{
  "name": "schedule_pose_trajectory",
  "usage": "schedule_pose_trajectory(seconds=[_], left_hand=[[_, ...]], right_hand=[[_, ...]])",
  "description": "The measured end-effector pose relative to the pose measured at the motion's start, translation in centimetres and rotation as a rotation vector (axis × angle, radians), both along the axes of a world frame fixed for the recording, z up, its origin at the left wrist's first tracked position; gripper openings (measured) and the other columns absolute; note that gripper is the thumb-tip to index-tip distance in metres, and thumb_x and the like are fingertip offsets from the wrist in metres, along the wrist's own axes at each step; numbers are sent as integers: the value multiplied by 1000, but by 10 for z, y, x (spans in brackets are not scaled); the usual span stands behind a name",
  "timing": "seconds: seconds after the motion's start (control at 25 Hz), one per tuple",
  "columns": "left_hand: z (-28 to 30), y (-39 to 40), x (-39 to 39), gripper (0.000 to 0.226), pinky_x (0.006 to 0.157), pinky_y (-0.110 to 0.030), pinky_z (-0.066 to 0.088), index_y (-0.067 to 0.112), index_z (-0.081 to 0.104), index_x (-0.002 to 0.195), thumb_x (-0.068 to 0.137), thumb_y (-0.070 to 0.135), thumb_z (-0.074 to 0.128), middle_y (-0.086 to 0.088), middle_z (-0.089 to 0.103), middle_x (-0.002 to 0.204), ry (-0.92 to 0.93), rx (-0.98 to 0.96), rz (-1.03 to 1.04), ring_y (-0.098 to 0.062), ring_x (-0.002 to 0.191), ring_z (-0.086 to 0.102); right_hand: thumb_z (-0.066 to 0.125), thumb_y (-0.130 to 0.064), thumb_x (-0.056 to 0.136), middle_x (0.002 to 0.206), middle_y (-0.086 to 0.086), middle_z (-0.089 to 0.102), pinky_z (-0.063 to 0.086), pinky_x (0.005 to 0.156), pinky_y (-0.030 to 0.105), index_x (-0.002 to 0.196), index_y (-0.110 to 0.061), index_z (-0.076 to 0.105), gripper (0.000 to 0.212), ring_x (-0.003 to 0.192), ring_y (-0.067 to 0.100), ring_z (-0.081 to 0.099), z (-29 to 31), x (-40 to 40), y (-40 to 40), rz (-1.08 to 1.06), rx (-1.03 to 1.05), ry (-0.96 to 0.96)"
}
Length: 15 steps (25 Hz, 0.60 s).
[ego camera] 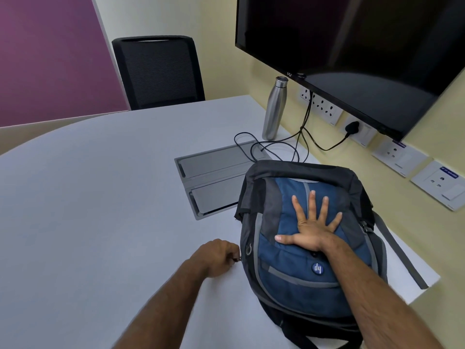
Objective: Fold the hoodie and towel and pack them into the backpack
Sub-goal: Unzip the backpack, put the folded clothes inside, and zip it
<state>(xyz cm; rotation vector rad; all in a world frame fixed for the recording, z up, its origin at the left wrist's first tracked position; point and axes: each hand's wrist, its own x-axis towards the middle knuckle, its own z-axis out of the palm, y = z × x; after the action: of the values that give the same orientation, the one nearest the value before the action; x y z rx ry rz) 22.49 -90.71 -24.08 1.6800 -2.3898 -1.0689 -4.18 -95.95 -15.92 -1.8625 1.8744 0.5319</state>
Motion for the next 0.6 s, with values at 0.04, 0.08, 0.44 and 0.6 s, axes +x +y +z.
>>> schedule_pose_trajectory(seconds=[0.04, 0.08, 0.44, 0.6], left_hand=[[0, 6, -1, 25, 80, -31, 51, 20, 69, 102, 87, 2, 59, 1, 70, 99, 24, 10, -2, -19, 92, 63], [0, 13, -2, 25, 79, -30, 51, 19, 70, 101, 86, 2, 60, 2, 71, 98, 44, 22, -3, -18, 91, 63], [11, 60, -28, 26, 82, -23, 53, 11, 73, 101, 83, -5, 65, -5, 75, 99, 197, 159, -147, -9, 85, 65], [17, 68, -42, 20, 85, -27, 52, 11, 72, 105, 86, 7, 72, -6, 74, 104, 196, 211, -215, -8, 87, 61]], right_hand=[[46, -100, 50, 123, -3, -70, -23, 100, 75, 133, -48, -43, 133, 121, 36, -58, 0, 1, 1, -4, -7, 8], [45, -101, 50, 124, -2, -69, -23, 100, 76, 134, -48, -43, 132, 121, 37, -58, 0, 2, 3, -6, -16, 18], [20, -100, 64, 134, 4, -63, -20, 101, 76, 138, -37, -43, 116, 133, 40, -47, -10, 9, 26, -9, -117, 70], [13, -92, 75, 145, 8, -53, -15, 105, 74, 141, -32, -39, 104, 139, 42, -38, -21, 14, 37, -42, -196, 71]])
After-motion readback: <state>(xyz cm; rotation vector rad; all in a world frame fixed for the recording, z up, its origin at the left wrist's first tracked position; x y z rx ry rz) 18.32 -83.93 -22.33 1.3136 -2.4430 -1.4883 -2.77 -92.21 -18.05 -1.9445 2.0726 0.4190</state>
